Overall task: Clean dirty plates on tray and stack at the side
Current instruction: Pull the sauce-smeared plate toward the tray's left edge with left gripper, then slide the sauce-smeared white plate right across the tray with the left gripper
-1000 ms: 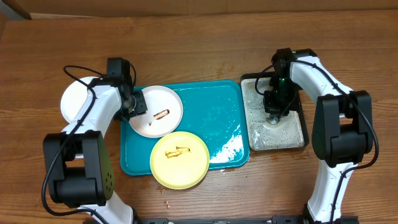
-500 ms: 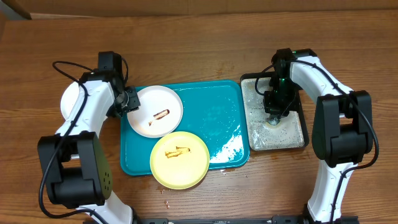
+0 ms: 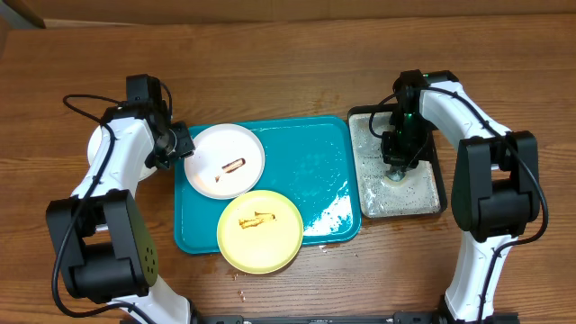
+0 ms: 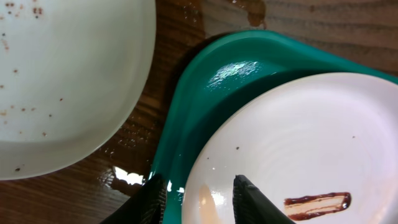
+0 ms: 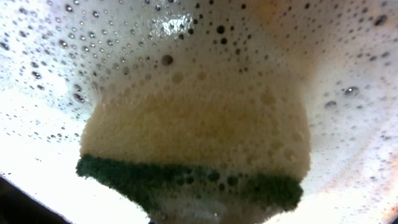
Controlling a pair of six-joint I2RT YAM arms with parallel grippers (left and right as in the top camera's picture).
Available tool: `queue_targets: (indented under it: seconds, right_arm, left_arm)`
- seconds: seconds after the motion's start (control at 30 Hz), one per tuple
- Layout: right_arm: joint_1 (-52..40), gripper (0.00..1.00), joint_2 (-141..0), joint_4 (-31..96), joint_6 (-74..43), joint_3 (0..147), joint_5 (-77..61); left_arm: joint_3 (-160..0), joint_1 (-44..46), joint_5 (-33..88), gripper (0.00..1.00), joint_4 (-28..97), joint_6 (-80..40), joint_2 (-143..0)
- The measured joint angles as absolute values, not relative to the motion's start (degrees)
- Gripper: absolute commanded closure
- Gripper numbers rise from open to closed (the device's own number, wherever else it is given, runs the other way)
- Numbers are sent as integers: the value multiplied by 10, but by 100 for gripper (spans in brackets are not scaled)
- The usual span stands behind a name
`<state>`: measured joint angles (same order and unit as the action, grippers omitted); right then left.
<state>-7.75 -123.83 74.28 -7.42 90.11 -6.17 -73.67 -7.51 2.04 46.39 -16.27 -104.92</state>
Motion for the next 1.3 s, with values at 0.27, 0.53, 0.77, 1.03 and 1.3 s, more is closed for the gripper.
queue_targets:
  seconds: [0.27, 0.53, 0.77, 1.03, 1.3]
  right_arm:
    - [-77, 96, -1238, 743, -74, 901, -62]
    - [-77, 96, -1238, 745, -74, 901, -62]
    - [-77, 96, -1238, 746, -74, 901, -62]
    - [-77, 96, -1238, 747, -74, 901, -62]
    - [-77, 96, -1238, 745, -74, 901, -62]
  left_arm:
    - [-708, -75, 48, 59, 424, -161, -1049]
    - [-670, -75, 51, 67, 406, -161, -1049]
    - [-647, -75, 58, 67, 376, -161, -1049]
    - [-617, -76, 72, 96, 355, -159, -1048]
    - [-614, -75, 115, 96, 336, -159, -1048]
